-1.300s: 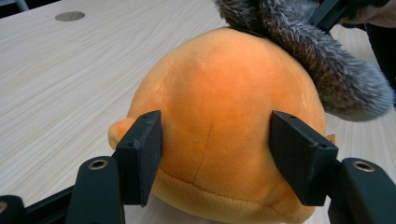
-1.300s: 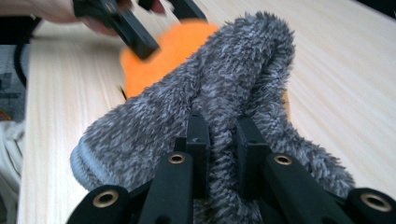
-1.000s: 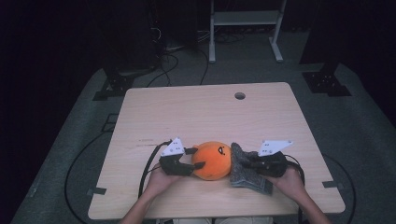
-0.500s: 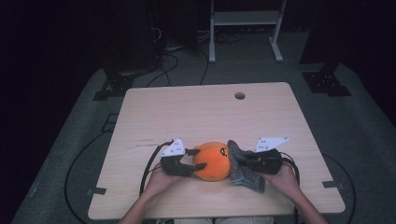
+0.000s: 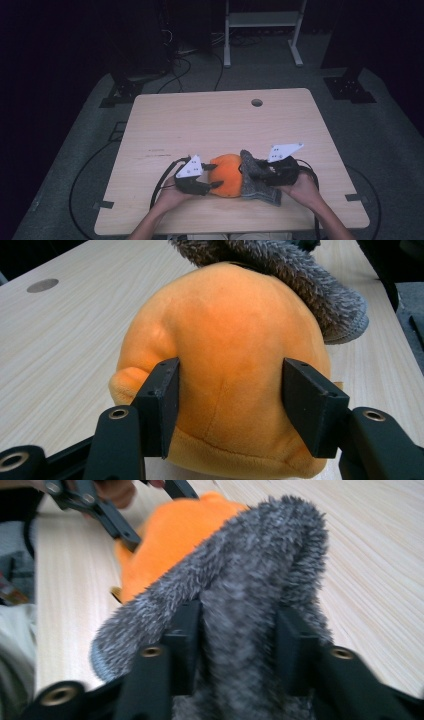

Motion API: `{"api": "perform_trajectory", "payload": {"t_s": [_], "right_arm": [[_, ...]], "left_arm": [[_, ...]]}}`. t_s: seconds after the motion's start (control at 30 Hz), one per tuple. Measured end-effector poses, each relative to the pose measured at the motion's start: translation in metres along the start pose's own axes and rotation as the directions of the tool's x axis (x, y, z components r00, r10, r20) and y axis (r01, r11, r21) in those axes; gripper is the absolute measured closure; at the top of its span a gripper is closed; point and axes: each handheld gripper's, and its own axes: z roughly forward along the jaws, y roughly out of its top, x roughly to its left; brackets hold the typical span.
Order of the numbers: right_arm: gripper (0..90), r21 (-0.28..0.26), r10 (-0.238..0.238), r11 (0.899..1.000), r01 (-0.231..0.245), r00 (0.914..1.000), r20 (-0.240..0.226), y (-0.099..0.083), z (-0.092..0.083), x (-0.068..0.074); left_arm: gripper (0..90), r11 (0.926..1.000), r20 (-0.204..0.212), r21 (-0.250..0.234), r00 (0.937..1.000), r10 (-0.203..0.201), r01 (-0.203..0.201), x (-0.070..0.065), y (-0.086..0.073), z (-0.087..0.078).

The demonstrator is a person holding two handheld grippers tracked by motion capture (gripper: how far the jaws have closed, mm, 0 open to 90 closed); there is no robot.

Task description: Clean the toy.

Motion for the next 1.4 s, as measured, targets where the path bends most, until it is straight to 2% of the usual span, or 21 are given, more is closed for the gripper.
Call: {"api": "perform_trajectory", "payload": {"t_s": [0.13,0.2,0.23,0.27,0.3,0.33,0.37,0.43,0.53,0.67,0.73,0.9,0.93,0.97,1.03,1.07,1.1,1.13,1.2,1.3,1.4], "right_arm": [[49.6,-0.049,0.049,0.997,-0.051,0.9982,-0.035,0.001,0.002,-0.003],[57.4,-0.065,0.075,0.995,-0.077,0.9965,-0.036,0.003,0.005,-0.004],[64.2,-0.067,0.074,0.995,-0.076,0.9968,-0.03,0.003,0.007,-0.005],[69.9,-0.07,0.071,0.995,-0.072,0.9972,-0.024,0.002,0.008,-0.004],[73.0,-0.073,0.066,0.995,-0.067,0.9977,-0.014,0.001,0.008,-0.002],[75.1,-0.079,0.057,0.995,-0.057,0.9984,-0.007,0.0,0.009,0.0],[75.7,-0.081,0.052,0.995,-0.052,0.9986,-0.007,-0.001,0.009,0.001],[77.2,-0.071,0.034,0.997,-0.033,0.9994,0.005,-0.005,0.006,0.004],[78.5,-0.05,0.031,0.998,-0.03,0.9993,0.021,-0.013,0.001,0.004],[78.7,0.02,0.072,0.997,-0.073,0.9961,0.052,-0.03,-0.005,-0.001],[78.7,-0.002,0.075,0.997,-0.075,0.9961,0.046,-0.032,-0.009,0.002],[78.6,-0.06,-0.023,0.998,0.025,0.999,0.039,-0.009,-0.005,0.025],[78.6,-0.054,-0.037,0.998,0.039,0.9984,0.044,-0.005,-0.002,0.028],[78.7,-0.042,-0.053,0.998,0.055,0.9971,0.054,-0.002,0.002,0.03],[78.7,-0.045,-0.044,0.998,0.047,0.9973,0.059,-0.001,0.005,0.026],[78.8,-0.046,-0.035,0.998,0.038,0.9973,0.065,-0.003,0.004,0.023],[78.8,-0.039,-0.03,0.999,0.033,0.9966,0.076,-0.005,0.002,0.021],[78.9,-0.035,-0.027,0.999,0.03,0.996,0.085,-0.007,0.001,0.02],[78.9,-0.011,-0.019,1.0,0.02,0.9937,0.111,-0.015,-0.004,0.017],[78.9,0.009,-0.018,1.0,0.017,0.9906,0.136,-0.023,-0.008,0.018],[78.9,-0.046,-0.042,0.998,0.047,0.9944,0.097,-0.018,-0.01,0.029]], "left_arm": [[42.9,0.9997,0.002,-0.007,0.9998,0.021,-0.021,-0.003,0.001,0.002],[42.7,0.9998,0.008,-0.001,0.9998,0.019,-0.019,-0.002,0.0,0.001],[41.5,1.0,0.014,-0.004,0.9999,0.002,-0.002,-0.001,0.0,0.0],[35.9,0.9997,0.007,-0.009,0.9997,-0.025,0.025,0.001,0.0,0.0],[25.2,0.9973,-0.003,-0.016,0.9974,-0.072,0.072,0.003,0.001,0.0],[14.8,0.9952,-0.003,-0.02,0.9954,-0.096,0.096,0.004,0.002,0.0],[14.7,0.9946,-0.002,-0.024,0.9949,-0.101,0.101,0.005,0.002,0.001],[23.4,0.9968,-0.018,-0.013,0.9967,-0.079,0.079,0.002,0.002,0.003],[31.4,0.9978,-0.013,-0.012,0.9977,-0.066,0.066,0.0,0.003,0.003],[35.6,0.9975,-0.02,-0.003,0.9973,-0.071,0.071,-0.001,0.003,0.003],[37.1,0.9968,-0.033,-0.003,0.9962,-0.08,0.08,-0.002,0.004,0.004],[38.4,0.9927,-0.042,-0.008,0.9918,-0.121,0.121,0.0,0.008,0.01],[36.9,0.9931,-0.042,-0.001,0.9922,-0.117,0.117,0.0,0.009,0.01],[30.6,0.9929,-0.036,0.001,0.9923,-0.118,0.119,0.0,0.01,0.01],[11.2,0.9935,0.007,0.026,0.9938,-0.111,0.111,0.001,0.013,0.01],[12.0,0.9935,0.007,0.026,0.9938,-0.111,0.111,0.001,0.013,0.01],[17.0,0.9966,0.012,0.006,0.9965,-0.083,0.083,0.001,0.013,0.007],[26.7,0.9969,0.005,-0.012,0.997,-0.077,0.077,0.001,0.013,0.005],[40.7,0.9947,0.025,-0.022,0.9946,-0.1,0.101,0.005,0.014,0.003],[47.2,0.9943,0.013,-0.013,0.9943,-0.106,0.106,0.005,0.014,0.004],[49.3,0.9939,0.015,-0.021,0.994,-0.108,0.109,0.005,0.018,0.009]]}}
